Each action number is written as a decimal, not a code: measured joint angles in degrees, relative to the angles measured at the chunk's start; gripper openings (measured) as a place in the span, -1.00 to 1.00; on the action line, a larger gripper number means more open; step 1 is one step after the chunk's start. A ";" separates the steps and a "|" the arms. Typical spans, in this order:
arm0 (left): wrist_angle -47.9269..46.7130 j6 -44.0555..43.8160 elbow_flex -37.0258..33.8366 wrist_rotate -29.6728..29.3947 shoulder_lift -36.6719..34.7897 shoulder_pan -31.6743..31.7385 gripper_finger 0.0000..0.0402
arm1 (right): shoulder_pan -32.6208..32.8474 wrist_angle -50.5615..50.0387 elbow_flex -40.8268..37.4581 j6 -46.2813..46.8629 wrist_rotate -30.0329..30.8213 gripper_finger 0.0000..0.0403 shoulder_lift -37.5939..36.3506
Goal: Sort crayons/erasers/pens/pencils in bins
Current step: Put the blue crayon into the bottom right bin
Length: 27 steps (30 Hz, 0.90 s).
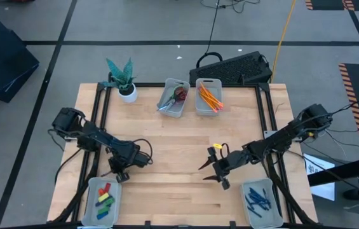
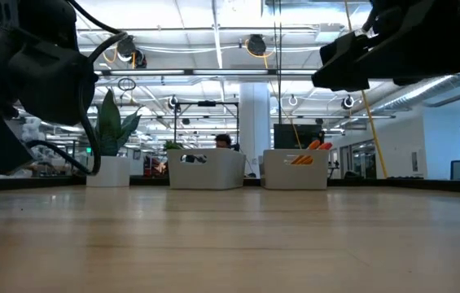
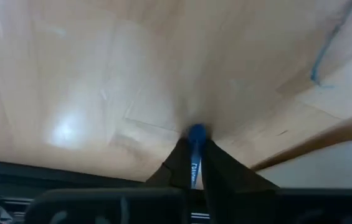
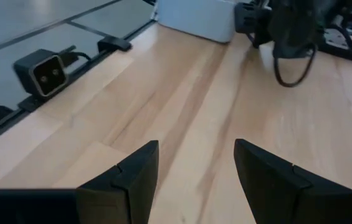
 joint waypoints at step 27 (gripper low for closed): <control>26.03 7.25 17.55 -30.69 0.17 3.78 -0.94 | -3.55 -24.62 0.00 7.39 11.99 0.00 -15.21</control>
